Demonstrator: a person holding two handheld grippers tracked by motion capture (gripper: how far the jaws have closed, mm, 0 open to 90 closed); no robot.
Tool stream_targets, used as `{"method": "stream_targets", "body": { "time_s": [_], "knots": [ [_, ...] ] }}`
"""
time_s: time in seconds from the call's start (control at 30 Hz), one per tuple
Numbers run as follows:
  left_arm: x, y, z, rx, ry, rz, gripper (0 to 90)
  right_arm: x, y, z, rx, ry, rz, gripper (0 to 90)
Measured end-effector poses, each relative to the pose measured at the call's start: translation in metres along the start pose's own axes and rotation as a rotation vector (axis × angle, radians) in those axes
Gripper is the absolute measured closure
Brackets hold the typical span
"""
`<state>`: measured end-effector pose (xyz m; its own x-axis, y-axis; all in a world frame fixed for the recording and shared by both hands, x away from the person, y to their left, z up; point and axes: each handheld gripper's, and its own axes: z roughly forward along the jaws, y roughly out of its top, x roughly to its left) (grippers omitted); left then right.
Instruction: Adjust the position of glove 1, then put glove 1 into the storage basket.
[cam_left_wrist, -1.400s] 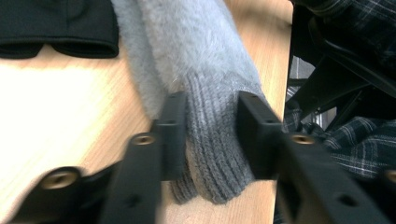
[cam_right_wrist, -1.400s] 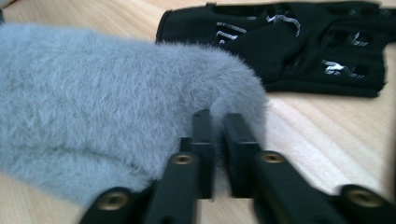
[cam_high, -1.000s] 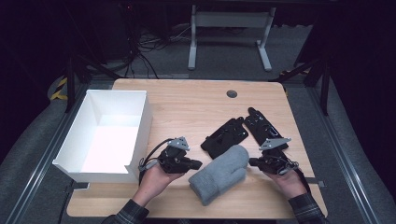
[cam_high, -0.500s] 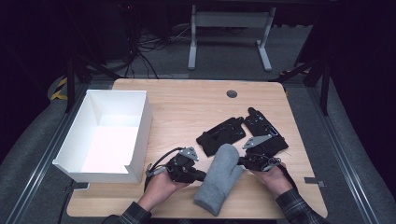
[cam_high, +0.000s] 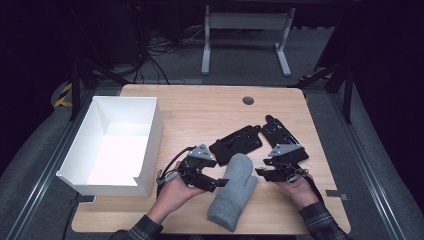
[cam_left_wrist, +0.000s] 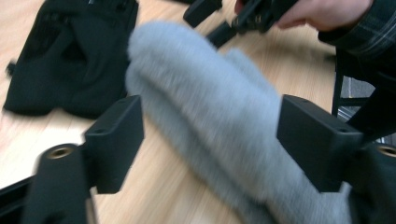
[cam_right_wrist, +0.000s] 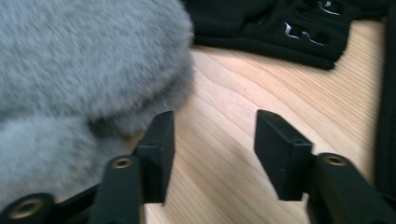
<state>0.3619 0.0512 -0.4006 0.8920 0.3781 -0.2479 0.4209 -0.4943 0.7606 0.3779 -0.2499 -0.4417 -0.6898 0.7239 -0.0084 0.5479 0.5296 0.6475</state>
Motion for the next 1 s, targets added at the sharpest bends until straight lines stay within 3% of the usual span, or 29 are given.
{"method": "stream_targets", "body": {
  "time_s": [0.13, 0.2, 0.33, 0.53, 0.63, 0.8, 0.83, 1.0],
  "knots": [
    [-0.001, 0.005, 0.016, 0.024, 0.01, 0.003, 14.6, -0.001, -0.007, -0.004, -0.017, -0.007, -0.007, 34.2],
    [-0.001, 0.005, 0.022, 0.038, 0.02, 0.0, 11.5, -0.001, -0.009, -0.006, -0.021, -0.004, -0.006, 33.1],
    [-0.001, 0.002, 0.04, 0.077, 0.024, -0.006, 10.3, 0.0, -0.019, -0.008, -0.037, 0.003, -0.016, 25.7],
    [0.0, -0.006, 0.061, 0.154, 0.046, 0.003, 7.5, 0.0, -0.028, -0.009, -0.062, 0.031, -0.009, 24.4],
    [0.004, -0.011, 0.067, 0.161, 0.049, -0.017, 7.0, 0.001, -0.029, -0.007, -0.046, 0.029, -0.014, 23.2],
    [0.008, -0.015, 0.074, 0.188, 0.028, -0.05, 7.1, 0.005, -0.031, 0.0, -0.026, 0.018, -0.049, 20.7],
    [0.009, -0.016, 0.075, 0.188, 0.004, -0.052, 8.0, 0.005, -0.031, 0.0, -0.028, 0.02, -0.05, 20.6],
    [0.009, -0.014, 0.074, 0.205, -0.057, -0.031, 22.7, 0.004, -0.035, 0.002, -0.063, 0.017, -0.055, 14.8]
  ]
}}
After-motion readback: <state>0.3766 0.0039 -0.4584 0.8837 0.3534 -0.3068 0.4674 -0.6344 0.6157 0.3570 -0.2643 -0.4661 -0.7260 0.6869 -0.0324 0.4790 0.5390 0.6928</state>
